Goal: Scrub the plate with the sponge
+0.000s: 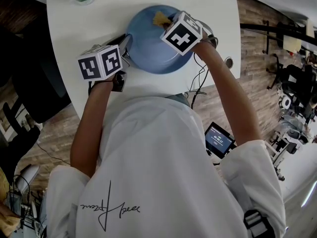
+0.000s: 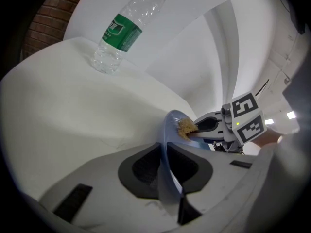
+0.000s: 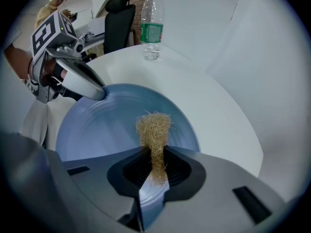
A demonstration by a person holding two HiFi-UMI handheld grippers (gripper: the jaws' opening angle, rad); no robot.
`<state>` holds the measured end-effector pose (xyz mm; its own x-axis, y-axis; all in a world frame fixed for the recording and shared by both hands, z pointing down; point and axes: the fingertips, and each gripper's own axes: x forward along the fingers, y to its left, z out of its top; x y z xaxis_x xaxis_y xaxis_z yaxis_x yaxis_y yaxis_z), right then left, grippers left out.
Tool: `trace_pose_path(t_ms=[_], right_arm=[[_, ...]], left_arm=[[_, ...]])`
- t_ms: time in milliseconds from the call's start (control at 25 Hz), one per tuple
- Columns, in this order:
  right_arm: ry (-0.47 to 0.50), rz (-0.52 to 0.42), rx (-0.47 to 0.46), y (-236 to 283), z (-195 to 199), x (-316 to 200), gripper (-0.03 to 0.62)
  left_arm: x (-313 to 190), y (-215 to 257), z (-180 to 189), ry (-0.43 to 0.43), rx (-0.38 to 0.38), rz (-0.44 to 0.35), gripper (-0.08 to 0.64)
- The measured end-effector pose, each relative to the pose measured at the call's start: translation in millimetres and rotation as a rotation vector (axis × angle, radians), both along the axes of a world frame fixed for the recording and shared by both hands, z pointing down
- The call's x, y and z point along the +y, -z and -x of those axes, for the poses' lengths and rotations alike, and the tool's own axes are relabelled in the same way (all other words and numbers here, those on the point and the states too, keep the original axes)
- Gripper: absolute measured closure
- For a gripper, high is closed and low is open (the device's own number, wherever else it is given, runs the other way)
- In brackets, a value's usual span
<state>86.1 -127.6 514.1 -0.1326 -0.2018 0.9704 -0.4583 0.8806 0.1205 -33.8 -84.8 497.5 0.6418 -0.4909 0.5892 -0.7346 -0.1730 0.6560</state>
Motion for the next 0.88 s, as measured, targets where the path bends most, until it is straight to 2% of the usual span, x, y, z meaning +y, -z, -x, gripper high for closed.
trace_pose_path(t_ms=[360,880], right_arm=[[0.062,0.008,-0.013,2,17,18,0.548],[0.066,0.030,-0.068,0,33,55,0.548]], left_arm=[[0,2,0,0.004,-0.004,-0.004,0.520],[0,0,0,0.007,-0.016,-0.002,0.520]])
